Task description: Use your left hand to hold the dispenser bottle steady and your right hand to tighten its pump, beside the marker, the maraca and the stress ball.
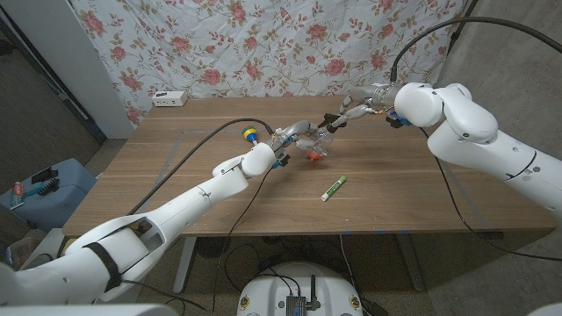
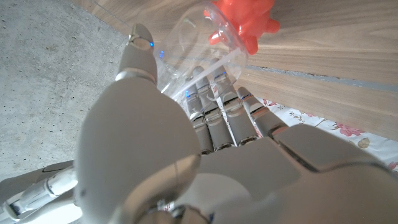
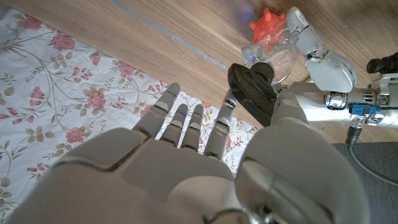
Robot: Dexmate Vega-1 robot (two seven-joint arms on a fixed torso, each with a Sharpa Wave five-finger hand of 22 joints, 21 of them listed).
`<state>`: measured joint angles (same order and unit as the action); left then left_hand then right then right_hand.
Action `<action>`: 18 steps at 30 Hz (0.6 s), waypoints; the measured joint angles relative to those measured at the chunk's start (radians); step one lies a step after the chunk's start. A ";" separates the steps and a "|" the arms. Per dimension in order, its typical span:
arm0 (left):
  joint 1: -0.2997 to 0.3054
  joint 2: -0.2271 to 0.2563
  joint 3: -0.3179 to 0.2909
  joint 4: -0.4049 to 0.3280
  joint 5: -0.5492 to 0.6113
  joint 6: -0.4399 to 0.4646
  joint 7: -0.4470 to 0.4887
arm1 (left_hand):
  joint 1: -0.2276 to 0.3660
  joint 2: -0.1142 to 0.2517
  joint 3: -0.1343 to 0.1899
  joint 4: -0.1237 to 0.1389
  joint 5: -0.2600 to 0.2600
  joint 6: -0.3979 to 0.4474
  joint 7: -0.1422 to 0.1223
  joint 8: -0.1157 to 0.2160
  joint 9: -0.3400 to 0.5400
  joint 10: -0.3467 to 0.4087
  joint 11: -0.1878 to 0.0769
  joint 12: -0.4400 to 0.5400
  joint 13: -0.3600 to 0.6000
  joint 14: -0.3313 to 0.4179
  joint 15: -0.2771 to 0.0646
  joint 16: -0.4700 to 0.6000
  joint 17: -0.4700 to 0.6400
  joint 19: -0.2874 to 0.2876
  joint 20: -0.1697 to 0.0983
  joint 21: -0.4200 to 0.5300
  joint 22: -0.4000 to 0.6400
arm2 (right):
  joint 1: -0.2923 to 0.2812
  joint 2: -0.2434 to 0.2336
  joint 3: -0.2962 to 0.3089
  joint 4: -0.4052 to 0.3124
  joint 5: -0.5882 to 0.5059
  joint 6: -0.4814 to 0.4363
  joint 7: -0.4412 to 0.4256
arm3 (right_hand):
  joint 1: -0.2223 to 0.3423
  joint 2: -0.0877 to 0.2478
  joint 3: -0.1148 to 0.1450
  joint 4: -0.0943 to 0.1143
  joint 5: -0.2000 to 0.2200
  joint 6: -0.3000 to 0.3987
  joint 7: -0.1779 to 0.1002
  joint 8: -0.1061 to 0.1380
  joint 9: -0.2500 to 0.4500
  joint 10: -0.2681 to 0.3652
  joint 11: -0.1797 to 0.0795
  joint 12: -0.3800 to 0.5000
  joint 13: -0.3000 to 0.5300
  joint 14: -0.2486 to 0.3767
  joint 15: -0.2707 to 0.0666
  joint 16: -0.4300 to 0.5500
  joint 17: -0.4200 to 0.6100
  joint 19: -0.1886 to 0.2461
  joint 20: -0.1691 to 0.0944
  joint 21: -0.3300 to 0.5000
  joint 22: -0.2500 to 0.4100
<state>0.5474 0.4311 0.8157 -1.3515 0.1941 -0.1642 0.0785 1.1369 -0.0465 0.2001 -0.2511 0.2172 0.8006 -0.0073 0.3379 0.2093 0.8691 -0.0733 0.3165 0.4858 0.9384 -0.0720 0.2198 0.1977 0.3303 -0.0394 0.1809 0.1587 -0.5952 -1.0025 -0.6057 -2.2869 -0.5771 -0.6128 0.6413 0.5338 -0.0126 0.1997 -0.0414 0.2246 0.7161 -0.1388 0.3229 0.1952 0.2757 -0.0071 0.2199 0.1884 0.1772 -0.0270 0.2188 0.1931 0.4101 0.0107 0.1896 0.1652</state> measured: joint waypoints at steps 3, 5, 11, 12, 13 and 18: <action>-0.002 -0.003 0.001 0.005 0.000 -0.002 0.000 | 0.000 0.000 0.003 -0.003 0.000 0.000 0.000 0.000 0.000 0.000 0.000 -0.001 0.000 0.000 0.000 0.000 0.000 0.000 0.000 0.000 0.000 | -0.004 0.002 -0.006 -0.001 -0.002 -0.010 -0.011 | -0.006 0.003 0.000 0.000 0.000 0.018 0.007 0.007 0.000 0.015 0.005 0.000 0.000 0.006 -0.001 0.004 0.000 0.009 0.002 0.000 0.000; -0.004 -0.004 0.001 0.007 0.000 -0.004 0.000 | 0.000 0.000 0.004 -0.004 0.000 0.000 0.000 -0.001 0.000 0.000 0.000 -0.001 0.000 0.000 0.000 0.000 0.000 0.000 0.000 0.000 0.000 | -0.005 0.003 -0.009 -0.002 -0.004 -0.015 -0.016 | -0.016 0.003 -0.006 0.006 0.000 0.031 0.007 0.009 0.000 0.028 0.002 0.006 0.000 0.018 -0.003 0.008 0.000 0.009 0.002 0.000 0.000; -0.010 -0.009 0.004 0.020 -0.002 -0.010 -0.001 | 0.000 0.000 0.004 -0.004 0.000 0.000 0.000 0.003 0.000 0.000 0.000 -0.001 0.002 0.000 0.000 -0.003 0.001 0.000 0.000 0.000 0.000 | -0.009 0.009 -0.023 -0.005 -0.022 -0.039 -0.037 | -0.035 0.009 -0.012 0.012 0.000 0.087 0.015 0.018 0.000 0.064 0.004 0.010 0.000 0.051 0.000 0.008 0.000 0.028 0.003 0.000 0.000; -0.011 -0.010 0.004 0.022 -0.002 -0.010 -0.001 | 0.000 0.000 0.004 -0.004 0.000 0.000 0.000 0.003 0.000 0.000 0.000 -0.002 0.003 0.000 0.000 -0.003 0.002 0.000 0.000 0.000 0.000 | -0.010 0.011 -0.026 -0.006 -0.026 -0.044 -0.041 | -0.036 0.010 -0.012 0.012 0.000 0.096 0.017 0.020 0.000 0.073 0.002 0.010 0.000 0.056 -0.001 0.012 0.000 0.030 0.005 0.000 0.000; -0.012 -0.012 0.005 0.026 -0.003 -0.011 -0.001 | 0.000 0.000 0.004 -0.004 0.000 0.000 0.000 0.003 0.000 0.000 0.000 -0.002 0.003 0.000 0.000 -0.003 0.004 0.000 0.000 0.000 0.000 | -0.010 0.012 -0.027 -0.006 -0.031 -0.048 -0.044 | -0.044 0.009 -0.012 0.012 0.000 0.104 0.016 0.022 0.000 0.073 0.001 0.010 0.000 0.064 -0.003 0.015 -0.001 0.032 0.003 0.000 0.000; -0.016 -0.016 0.006 0.034 -0.004 -0.015 -0.001 | 0.000 0.000 0.004 -0.004 0.000 0.000 0.000 0.003 0.000 0.000 0.000 -0.005 0.005 0.000 0.000 -0.005 0.005 0.000 0.000 0.000 0.000 | -0.012 0.019 -0.037 -0.007 -0.046 -0.063 -0.057 | -0.058 0.016 -0.018 0.018 0.000 0.147 0.020 0.029 -0.004 0.108 0.003 0.013 0.000 0.082 -0.007 0.016 -0.003 0.043 0.003 0.000 0.000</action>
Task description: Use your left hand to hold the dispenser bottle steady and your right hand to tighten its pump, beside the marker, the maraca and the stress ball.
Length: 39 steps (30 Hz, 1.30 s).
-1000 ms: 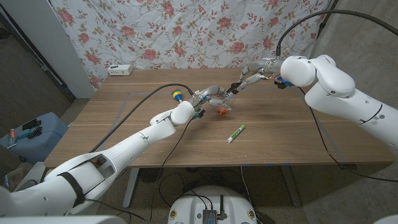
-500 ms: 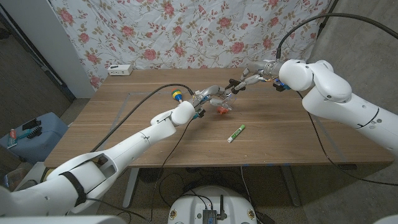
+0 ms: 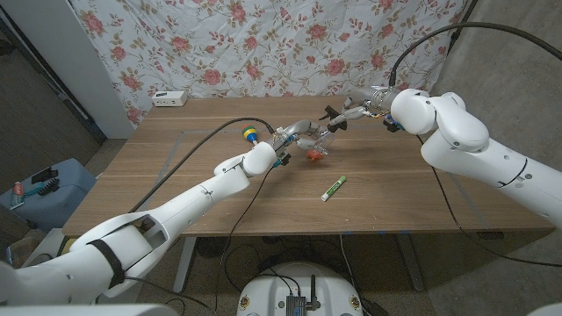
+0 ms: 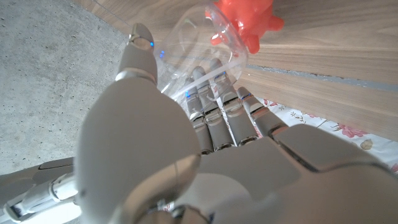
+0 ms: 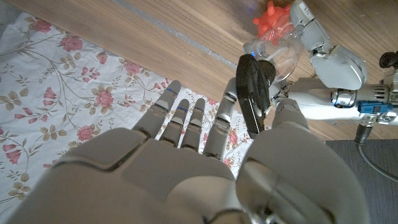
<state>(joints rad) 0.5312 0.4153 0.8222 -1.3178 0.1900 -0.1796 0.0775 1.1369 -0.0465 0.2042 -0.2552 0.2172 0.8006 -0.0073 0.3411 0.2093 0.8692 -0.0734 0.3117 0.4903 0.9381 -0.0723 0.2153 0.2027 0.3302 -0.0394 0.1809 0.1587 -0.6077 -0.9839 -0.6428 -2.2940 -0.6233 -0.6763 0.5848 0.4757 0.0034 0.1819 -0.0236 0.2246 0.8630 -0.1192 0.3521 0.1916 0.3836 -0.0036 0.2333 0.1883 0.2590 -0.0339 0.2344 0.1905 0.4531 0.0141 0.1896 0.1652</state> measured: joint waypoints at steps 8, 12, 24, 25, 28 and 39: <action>-0.008 -0.007 0.003 0.016 -0.002 -0.008 0.000 | 0.000 0.000 0.000 0.000 0.000 0.000 0.000 0.000 0.000 0.000 0.000 0.000 0.000 0.002 0.002 0.005 0.000 0.000 0.000 0.000 0.000 | -0.006 0.012 -0.014 -0.003 -0.030 -0.025 -0.020 | -0.019 0.011 -0.008 0.008 0.005 0.071 0.020 0.014 -0.002 0.044 -0.005 0.000 -0.002 0.036 -0.004 0.000 0.000 0.017 0.004 0.004 0.000; -0.012 -0.010 0.005 0.022 -0.002 -0.010 -0.001 | 0.000 0.000 0.000 0.000 0.000 0.000 0.000 0.000 0.000 0.000 0.000 -0.001 0.000 0.002 0.002 0.005 0.000 0.000 0.000 0.000 0.000 | -0.010 0.018 -0.019 -0.004 -0.049 -0.038 -0.031 | -0.027 0.020 -0.008 0.008 0.005 0.096 0.023 0.016 -0.002 0.060 -0.011 0.000 -0.002 0.056 -0.005 0.000 0.000 0.023 -0.002 0.004 0.000; -0.014 -0.012 0.006 0.026 -0.003 -0.013 -0.001 | 0.000 0.000 0.004 -0.004 0.000 0.000 0.000 -0.002 0.000 0.006 0.001 -0.004 0.004 0.002 0.002 0.005 -0.001 0.000 0.000 0.000 0.000 | -0.031 0.034 -0.026 -0.011 -0.099 -0.072 -0.066 | -0.037 0.053 0.000 0.015 0.009 0.184 0.022 0.029 -0.006 0.122 -0.020 0.004 -0.002 0.102 -0.009 0.000 -0.005 0.046 -0.011 0.004 0.000; -0.013 -0.012 0.006 0.025 -0.004 -0.013 -0.001 | 0.000 0.000 0.004 -0.004 0.000 0.000 0.000 -0.003 0.000 0.007 0.001 -0.006 0.004 0.002 0.002 0.005 -0.001 0.000 0.000 0.000 0.000 | -0.033 0.035 -0.027 -0.012 -0.104 -0.074 -0.068 | -0.031 0.061 0.004 0.014 0.009 0.186 0.025 0.029 -0.006 0.126 -0.023 0.004 -0.002 0.111 -0.011 0.000 -0.005 0.049 -0.013 0.004 0.000; -0.012 -0.011 0.006 0.020 -0.004 -0.013 -0.001 | 0.000 0.000 0.004 -0.004 0.000 0.000 0.000 -0.003 0.000 0.007 0.001 -0.008 0.004 0.002 0.002 0.004 0.000 0.000 0.000 0.000 0.000 | -0.037 0.038 -0.028 -0.014 -0.115 -0.080 -0.072 | -0.028 0.063 0.009 0.014 0.009 0.200 0.021 0.029 -0.006 0.129 -0.027 0.004 -0.002 0.113 -0.009 0.000 -0.005 0.050 -0.014 0.004 0.000; 0.005 -0.001 0.003 -0.006 -0.002 -0.006 0.007 | 0.000 0.000 0.004 -0.004 0.000 0.000 0.000 0.000 0.000 0.007 0.000 -0.010 0.009 0.002 0.002 0.004 -0.002 0.000 0.000 0.000 0.000 | -0.047 0.045 -0.036 -0.023 -0.159 -0.100 -0.065 | -0.034 0.057 0.012 0.011 0.009 0.160 0.017 0.002 -0.006 0.118 -0.016 -0.013 -0.002 0.114 -0.008 -0.012 -0.004 0.050 -0.014 0.004 0.000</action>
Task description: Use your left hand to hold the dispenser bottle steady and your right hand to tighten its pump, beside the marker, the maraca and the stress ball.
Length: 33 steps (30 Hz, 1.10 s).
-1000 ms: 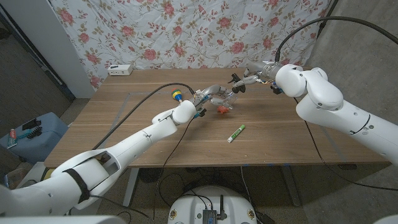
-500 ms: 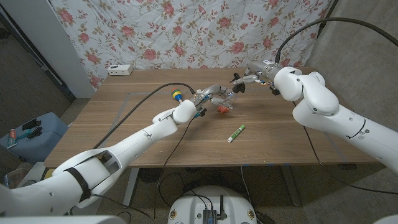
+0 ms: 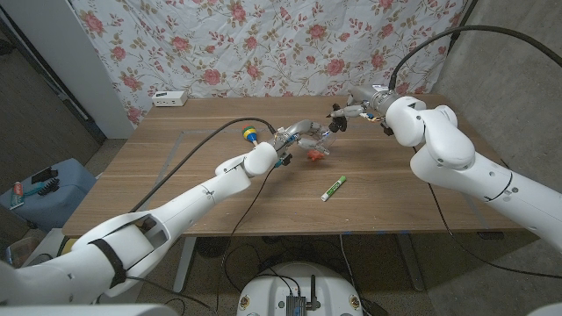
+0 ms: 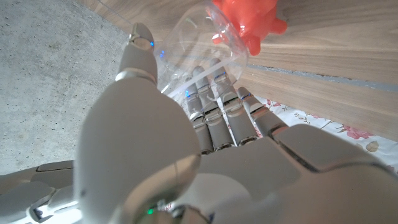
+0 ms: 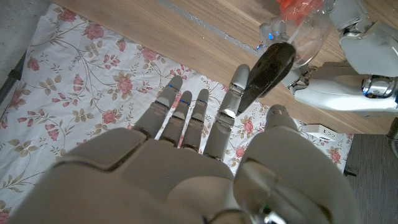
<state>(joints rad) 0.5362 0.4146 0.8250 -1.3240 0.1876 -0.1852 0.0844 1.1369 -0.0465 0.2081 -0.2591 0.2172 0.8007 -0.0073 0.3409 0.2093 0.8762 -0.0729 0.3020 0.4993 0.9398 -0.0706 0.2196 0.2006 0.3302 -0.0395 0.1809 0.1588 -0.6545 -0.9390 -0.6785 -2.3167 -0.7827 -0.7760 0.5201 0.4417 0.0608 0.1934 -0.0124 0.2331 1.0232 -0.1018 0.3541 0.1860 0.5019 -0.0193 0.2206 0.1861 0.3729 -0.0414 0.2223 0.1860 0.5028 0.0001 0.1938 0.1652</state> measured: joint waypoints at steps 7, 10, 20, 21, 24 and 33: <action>0.015 0.009 -0.008 -0.020 0.000 0.002 0.008 | 0.000 0.000 0.002 -0.002 0.000 0.000 0.000 0.000 0.000 0.003 0.003 -0.003 0.000 0.000 0.000 -0.003 -0.001 0.000 0.000 0.000 0.000 | -0.009 0.003 0.000 -0.008 -0.028 -0.012 0.012 | -0.013 -0.013 -0.010 0.001 0.000 -0.015 0.007 -0.014 0.000 -0.004 0.004 -0.008 0.000 0.000 0.000 -0.004 0.000 -0.001 0.001 0.000 0.000; 0.021 0.013 -0.011 -0.027 0.001 0.002 0.012 | 0.000 0.000 0.004 -0.004 0.000 0.000 0.000 0.000 0.000 0.004 0.003 -0.006 0.000 -0.001 -0.001 -0.004 -0.002 0.000 0.000 0.000 0.000 | -0.012 0.006 0.000 -0.014 -0.046 -0.021 0.025 | -0.020 -0.020 -0.018 0.003 -0.005 -0.026 0.010 -0.022 0.000 -0.007 0.007 -0.008 0.000 0.000 0.000 -0.004 0.000 -0.004 0.004 -0.006 0.000; 0.036 0.023 -0.021 -0.040 0.001 -0.001 0.019 | 0.000 0.000 0.004 -0.004 0.000 0.000 0.000 0.000 0.000 0.004 0.003 -0.002 0.003 -0.002 -0.002 0.001 0.002 0.000 0.000 0.000 0.000 | -0.017 0.011 -0.003 -0.029 -0.103 -0.043 0.068 | -0.037 -0.032 -0.030 0.007 -0.005 -0.022 0.014 -0.022 0.000 -0.011 0.011 -0.015 0.000 0.000 0.000 -0.008 0.000 -0.009 0.009 -0.006 0.000; 0.038 0.024 -0.022 -0.041 0.001 -0.001 0.019 | 0.000 0.000 0.004 -0.004 0.000 0.000 0.000 0.000 0.000 0.004 0.003 -0.002 0.004 -0.002 -0.001 0.002 0.002 0.000 0.000 0.000 0.000 | -0.017 0.011 -0.003 -0.029 -0.113 -0.046 0.076 | -0.041 -0.035 -0.030 0.007 -0.005 -0.020 0.015 -0.022 0.000 -0.007 0.014 -0.015 0.000 0.000 0.000 -0.008 0.001 -0.009 0.009 -0.006 0.000; 0.041 0.026 -0.025 -0.042 0.001 -0.001 0.019 | 0.000 0.000 0.004 -0.004 0.000 0.000 0.000 -0.001 0.000 0.004 0.003 -0.001 0.004 -0.002 -0.002 0.005 0.002 0.000 0.000 0.000 0.000 | -0.017 0.011 -0.003 -0.029 -0.136 -0.053 0.096 | -0.043 -0.033 -0.032 0.010 -0.005 -0.016 0.013 -0.022 0.000 -0.007 0.015 -0.015 0.000 0.000 0.000 -0.012 0.003 -0.012 0.012 -0.006 0.000; 0.046 0.028 -0.032 -0.039 0.001 -0.030 0.036 | 0.000 0.000 0.004 -0.004 0.000 0.000 0.000 -0.003 0.000 0.005 0.002 -0.001 0.004 0.000 0.001 0.005 -0.001 0.000 0.000 0.000 0.000 | -0.039 0.025 0.008 -0.078 -0.203 -0.066 0.147 | -0.054 -0.038 -0.037 0.014 -0.005 -0.012 0.016 -0.022 0.000 -0.007 0.014 -0.015 0.000 -0.002 -0.002 -0.012 0.003 -0.013 0.013 -0.006 0.000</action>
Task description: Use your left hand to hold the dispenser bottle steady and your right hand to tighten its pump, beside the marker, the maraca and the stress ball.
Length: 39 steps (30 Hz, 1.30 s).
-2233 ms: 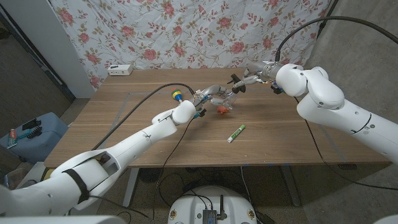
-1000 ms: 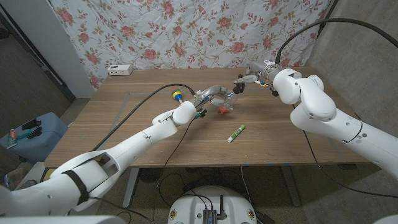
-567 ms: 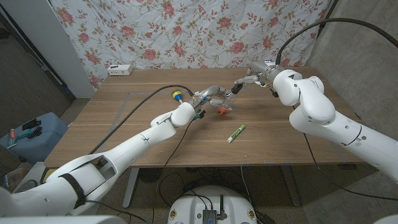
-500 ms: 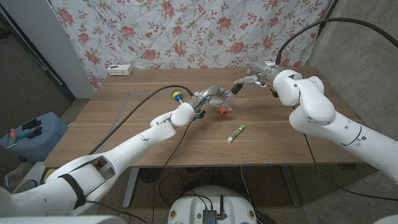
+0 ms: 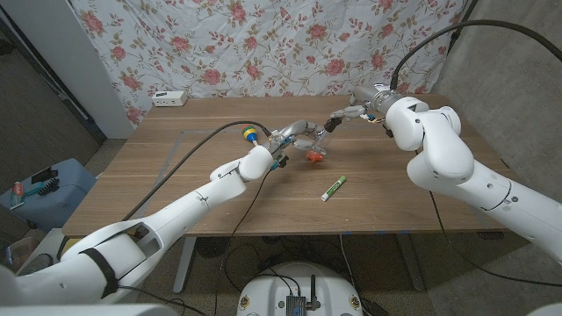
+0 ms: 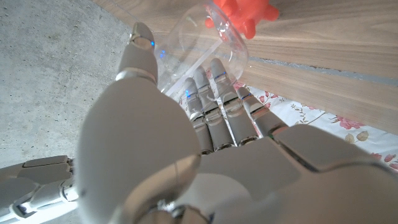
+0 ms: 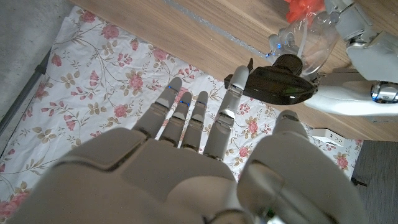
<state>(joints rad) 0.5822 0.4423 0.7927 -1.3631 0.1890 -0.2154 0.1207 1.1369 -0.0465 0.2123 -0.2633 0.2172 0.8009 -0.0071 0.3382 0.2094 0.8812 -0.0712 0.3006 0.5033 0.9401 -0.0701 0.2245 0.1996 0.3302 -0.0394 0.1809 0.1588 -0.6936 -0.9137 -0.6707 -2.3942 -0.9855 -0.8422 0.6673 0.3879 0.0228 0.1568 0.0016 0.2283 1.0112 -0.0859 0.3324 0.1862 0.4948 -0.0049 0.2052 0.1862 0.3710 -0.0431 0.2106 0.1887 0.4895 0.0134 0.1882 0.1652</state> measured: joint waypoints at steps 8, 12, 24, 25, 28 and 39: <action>-0.002 -0.005 -0.004 0.016 0.000 -0.014 0.004 | 0.000 0.000 0.004 -0.004 0.000 0.006 0.006 -0.004 0.000 0.000 0.000 0.000 0.005 0.000 0.000 0.000 -0.001 0.000 0.000 0.000 0.000 | -0.024 0.010 0.026 -0.016 -0.048 -0.001 0.030 | -0.005 -0.005 -0.005 -0.003 0.000 -0.022 0.001 -0.019 0.003 -0.002 0.002 -0.008 0.003 -0.008 0.000 -0.006 -0.001 -0.004 0.003 0.000 0.000; -0.004 -0.007 -0.006 0.023 -0.001 -0.023 0.009 | 0.000 0.000 0.004 -0.004 0.000 0.006 0.006 -0.001 0.000 0.004 0.004 -0.001 0.005 0.000 0.000 0.000 -0.001 0.000 0.000 0.000 0.000 | -0.039 0.017 0.044 -0.025 -0.066 0.001 0.041 | 0.004 -0.014 -0.011 -0.015 0.000 -0.068 0.002 -0.043 0.003 -0.019 0.010 -0.013 0.003 -0.020 0.002 -0.014 -0.003 -0.014 0.007 -0.004 0.000; -0.006 -0.016 -0.011 0.039 -0.005 -0.042 0.022 | 0.000 0.000 0.007 -0.007 0.000 0.007 0.007 0.003 0.000 0.006 0.005 -0.004 0.005 0.000 0.000 -0.001 -0.002 0.000 0.000 0.000 0.002 | -0.088 0.035 0.102 -0.051 -0.086 0.019 0.044 | 0.068 -0.033 0.004 -0.069 0.009 -0.207 0.002 -0.109 0.012 -0.069 0.018 -0.021 0.002 -0.054 0.018 -0.023 -0.008 -0.041 0.023 -0.004 0.000; -0.006 -0.017 -0.012 0.041 -0.006 -0.045 0.023 | 0.000 0.000 0.007 -0.007 0.000 0.007 0.007 0.003 0.000 0.006 0.005 -0.004 0.005 0.000 0.000 -0.001 -0.002 0.000 0.000 0.000 0.002 | -0.092 0.036 0.107 -0.054 -0.086 0.021 0.044 | 0.078 -0.032 0.005 -0.073 0.009 -0.220 -0.001 -0.114 0.012 -0.076 0.017 -0.021 0.002 -0.058 0.022 -0.023 -0.008 -0.041 0.023 -0.004 0.000; -0.006 -0.020 -0.013 0.046 -0.008 -0.049 0.026 | 0.000 0.000 0.007 -0.007 0.000 0.007 0.007 0.003 0.000 0.006 0.005 -0.004 0.005 0.000 0.000 -0.001 -0.002 0.000 0.000 0.000 0.002 | -0.098 0.039 0.115 -0.058 -0.086 0.026 0.043 | 0.090 -0.034 0.008 -0.085 0.009 -0.262 -0.001 -0.126 0.013 -0.096 0.019 -0.024 0.002 -0.070 0.028 -0.023 -0.007 -0.045 0.027 -0.004 0.000; -0.015 -0.038 -0.014 0.082 -0.018 -0.082 0.033 | 0.000 0.000 0.007 -0.007 0.000 0.007 0.007 0.002 0.000 0.005 0.005 -0.008 0.010 0.002 0.002 -0.005 -0.002 0.000 0.000 0.000 0.002 | -0.126 0.051 0.156 -0.073 -0.052 0.052 0.020 | 0.154 -0.030 0.029 -0.131 0.009 -0.431 0.001 -0.151 0.021 -0.184 0.017 -0.028 0.007 -0.122 0.058 -0.023 -0.005 -0.068 0.039 -0.004 0.000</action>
<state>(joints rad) 0.5670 0.4043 0.7790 -1.2814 0.1705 -0.2971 0.1537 1.1369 -0.0465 0.2191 -0.2702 0.2172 0.8078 -0.0001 0.3405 0.2093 0.8867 -0.0661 0.2922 0.5134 0.9423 -0.0679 0.2196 0.1973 0.3303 -0.0395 0.1809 0.1609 -0.8191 -0.8626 -0.5146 -2.4668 -1.0374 -0.7901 0.6877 0.5415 -0.0067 0.1857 -0.1297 0.2369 0.5798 -0.0844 0.1811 0.2074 0.3109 0.0121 0.1771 0.1934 0.2490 0.0145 0.1878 0.1842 0.4215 0.0526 0.1844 0.1652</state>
